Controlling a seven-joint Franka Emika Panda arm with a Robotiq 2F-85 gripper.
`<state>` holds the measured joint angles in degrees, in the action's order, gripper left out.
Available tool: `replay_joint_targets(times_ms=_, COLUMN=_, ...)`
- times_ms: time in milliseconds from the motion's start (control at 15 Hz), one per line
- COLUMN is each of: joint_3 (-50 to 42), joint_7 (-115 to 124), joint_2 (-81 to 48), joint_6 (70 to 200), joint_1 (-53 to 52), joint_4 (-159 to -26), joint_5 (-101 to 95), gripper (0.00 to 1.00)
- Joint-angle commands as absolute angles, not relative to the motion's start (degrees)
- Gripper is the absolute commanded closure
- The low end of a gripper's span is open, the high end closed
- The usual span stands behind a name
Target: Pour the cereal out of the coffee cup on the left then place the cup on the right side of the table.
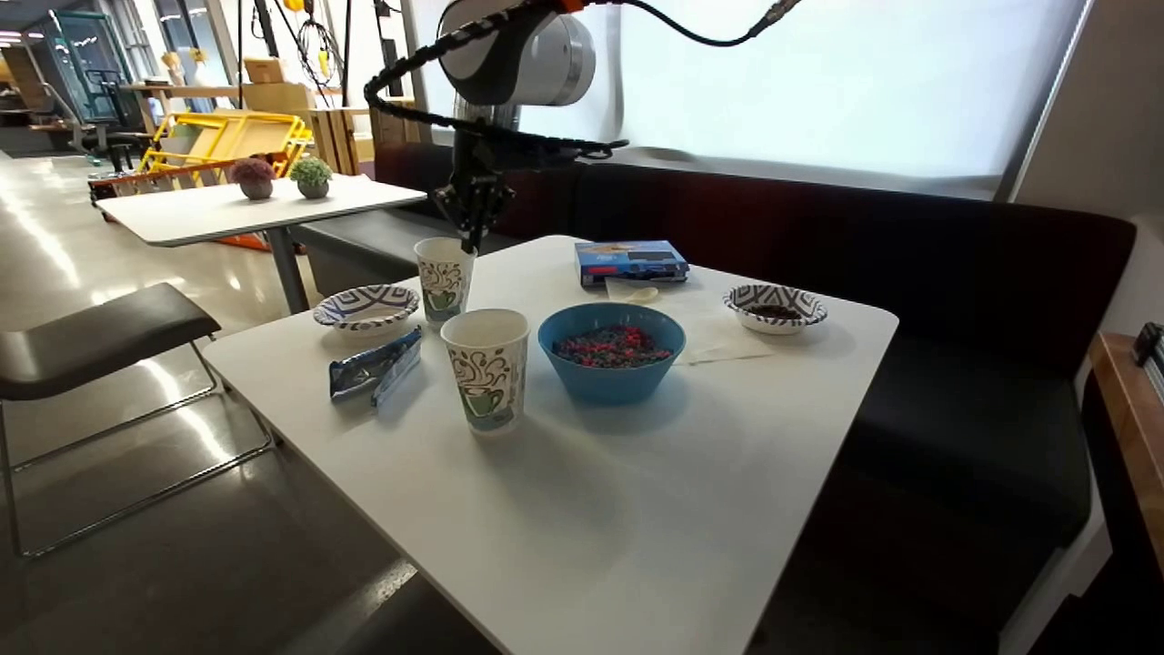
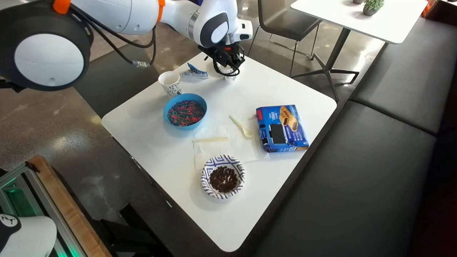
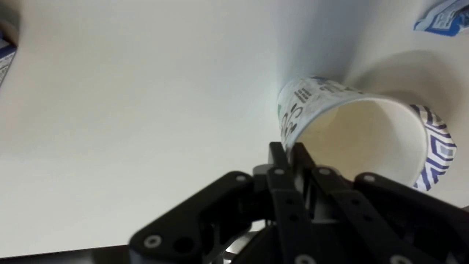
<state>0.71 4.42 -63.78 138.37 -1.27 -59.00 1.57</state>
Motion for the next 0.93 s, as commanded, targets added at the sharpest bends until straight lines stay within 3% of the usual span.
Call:
replay_joint_targets(times_ms=0, joint_3=-2.1, joint_7=3.6, joint_2=-60.6, joint_6=139.6, joint_1=-3.1, joint_4=-62.0, joint_5=-2.0, gripper=0.57)
replay_joint_targets(times_ms=267, joint_3=0.6, joint_7=-1.9, joint_2=-50.5, joint_6=143.8, joint_1=-1.0, joint_4=-68.9, joint_5=-1.3, gripper=0.27)
replay_joint_targets(times_ms=467, joint_3=0.5, joint_7=-6.8, joint_2=-41.0, joint_6=131.4, joint_1=-0.7, joint_4=-75.1, joint_5=-2.7, gripper=0.05)
replay_joint_targets(times_ms=533, joint_3=-0.5, joint_7=-6.9, joint_2=-38.1, joint_6=127.9, joint_1=-1.3, joint_4=-76.8, joint_5=-3.8, gripper=0.00)
replay_joint_targets(times_ms=800, joint_3=-0.6, joint_7=-13.2, joint_2=-27.3, joint_6=123.3, joint_1=-1.5, joint_4=-85.6, joint_5=-10.0, gripper=0.00)
replay_joint_targets(times_ms=867, joint_3=-0.6, joint_7=-9.2, joint_2=-34.2, joint_6=122.8, joint_1=-1.3, joint_4=-76.6, joint_5=-8.1, gripper=0.00)
